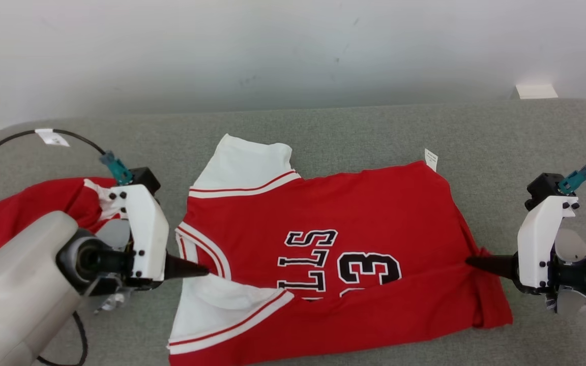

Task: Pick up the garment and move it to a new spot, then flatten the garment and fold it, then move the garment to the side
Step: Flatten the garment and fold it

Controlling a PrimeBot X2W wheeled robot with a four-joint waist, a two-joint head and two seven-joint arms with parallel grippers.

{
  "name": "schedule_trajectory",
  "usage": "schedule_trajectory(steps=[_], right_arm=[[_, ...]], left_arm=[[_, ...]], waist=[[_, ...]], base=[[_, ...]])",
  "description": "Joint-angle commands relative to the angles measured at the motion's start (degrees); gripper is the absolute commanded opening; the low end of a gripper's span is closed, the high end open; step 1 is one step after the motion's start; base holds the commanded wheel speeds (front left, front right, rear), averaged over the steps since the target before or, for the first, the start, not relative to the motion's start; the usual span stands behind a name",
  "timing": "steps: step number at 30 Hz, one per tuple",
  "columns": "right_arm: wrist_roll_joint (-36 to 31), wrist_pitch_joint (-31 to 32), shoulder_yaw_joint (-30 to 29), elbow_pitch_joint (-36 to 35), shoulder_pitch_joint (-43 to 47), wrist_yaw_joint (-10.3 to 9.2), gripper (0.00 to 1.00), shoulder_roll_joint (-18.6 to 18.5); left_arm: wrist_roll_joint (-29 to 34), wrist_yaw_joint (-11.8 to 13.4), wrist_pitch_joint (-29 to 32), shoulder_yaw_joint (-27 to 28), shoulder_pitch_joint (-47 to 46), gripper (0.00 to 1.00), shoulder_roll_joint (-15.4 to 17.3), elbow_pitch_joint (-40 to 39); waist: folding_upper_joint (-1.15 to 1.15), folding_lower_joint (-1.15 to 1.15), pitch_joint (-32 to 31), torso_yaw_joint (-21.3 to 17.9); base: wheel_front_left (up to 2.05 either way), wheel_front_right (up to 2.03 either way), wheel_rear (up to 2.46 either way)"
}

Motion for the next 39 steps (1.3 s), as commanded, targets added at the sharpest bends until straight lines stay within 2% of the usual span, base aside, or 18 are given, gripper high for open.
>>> schedule_trajectory(steps=[1, 6, 11, 16, 18, 20, 23, 25, 26, 28, 30, 33, 35, 39], right_arm=[[-1.7, -2.1, 0.0, 0.6, -0.8, -0.14, 1.00, -0.4], [-5.4, -11.6, -1.6, -1.7, -0.2, -0.14, 1.00, -1.6], [-11.2, -27.2, -4.3, -6.6, 2.8, -0.14, 1.00, -4.2], [-19.0, -45.0, -9.4, -6.4, 7.6, -0.14, 1.00, -5.0], [-22.4, -51.5, -12.1, -4.9, 10.5, -0.14, 1.00, -4.2], [-25.2, -55.4, -15.6, -2.9, 13.7, -0.14, 1.00, -2.6], [-29.4, -57.2, -23.3, -1.8, 19.4, -0.14, 1.00, 0.4], [-34.2, -57.2, -32.4, -4.6, 23.4, -0.14, 1.00, 2.7], [-34.2, -57.2, -32.4, -4.6, 23.4, -0.14, 1.00, 2.7], [-40.1, -57.2, -40.4, -8.6, 29.9, -0.14, 1.00, 6.3], [-44.7, -57.2, -47.7, -13.4, 35.9, -0.14, 1.00, 10.6], [-50.2, -57.2, -54.6, -19.0, 43.6, -0.14, 1.00, 16.1], [-53.7, -57.2, -55.6, -20.7, 47.5, -0.14, 1.00, 18.0], [-56.7, -55.5, -55.4, -20.9, 51.2, -0.14, 1.00, 20.2]], left_arm=[[2.3, -1.3, -2.5, -0.2, -0.9, 1.00, -0.2, 1.0], [6.9, -4.7, -12.3, 1.0, -1.6, 1.00, -1.4, 2.5], [12.6, -5.9, -26.6, 2.5, 0.2, 1.00, -1.7, 1.4], [17.6, -2.4, -41.6, 4.6, 4.9, 1.00, -0.5, -2.3], [18.7, 0.2, -48.1, 6.3, 7.9, 1.00, 0.1, -4.6], [21.2, 3.6, -54.2, 7.0, 11.1, 1.00, 0.9, -7.1], [23.2, 10.0, -62.6, 8.3, 17.1, 1.00, 0.6, -11.8], [24.6, 14.2, -65.9, 9.9, 20.8, 1.00, 0.0, -15.5], [24.6, 14.2, -65.9, 9.9, 20.8, 1.00, 0.0, -15.5], [25.7, 17.3, -67.0, 11.8, 25.1, 1.00, -1.0, -19.2], [29.0, 19.4, -67.3, 14.7, 29.0, 1.00, -2.6, -22.7], [34.8, 20.1, -67.3, 20.4, 36.6, 1.00, -6.8, -26.1], [39.2, 20.0, -67.3, 22.8, 40.3, 1.00, -9.1, -26.1], [44.6, 17.5, -67.3, 27.3, 46.9, 1.00, -13.9, -22.7]], waist=[[0.00, -0.01, -0.9, 0.0], [0.00, -0.01, -3.4, 0.6], [0.00, -0.01, -6.1, 1.3], [0.00, -0.01, -8.2, 1.9], [0.00, -0.01, -8.6, 2.1], [0.00, -0.01, -8.8, 2.4], [0.00, -0.01, -9.0, 3.1], [0.00, -0.01, -8.7, 3.5], [0.00, -0.01, -8.7, 3.5], [0.00, -0.01, -8.0, 3.7], [0.00, -0.01, -7.3, 4.0], [0.00, -0.01, -6.6, 4.3], [0.00, -0.01, -6.0, 4.1], [0.00, -0.01, -5.4, 3.4]], base=[[0.00, 0.00, 0.00], [0.00, 0.00, 0.00], [0.00, 0.00, 0.00], [0.00, 0.00, 0.00], [0.00, 0.00, 0.00], [0.00, 0.00, 0.00], [0.00, 0.00, 0.00], [0.00, 0.00, 0.00], [0.00, 0.00, 0.00], [0.00, 0.00, 0.00], [0.00, 0.00, 0.00], [0.00, 0.00, 0.00], [0.00, 0.00, 0.00], [0.00, 0.00, 0.00]])
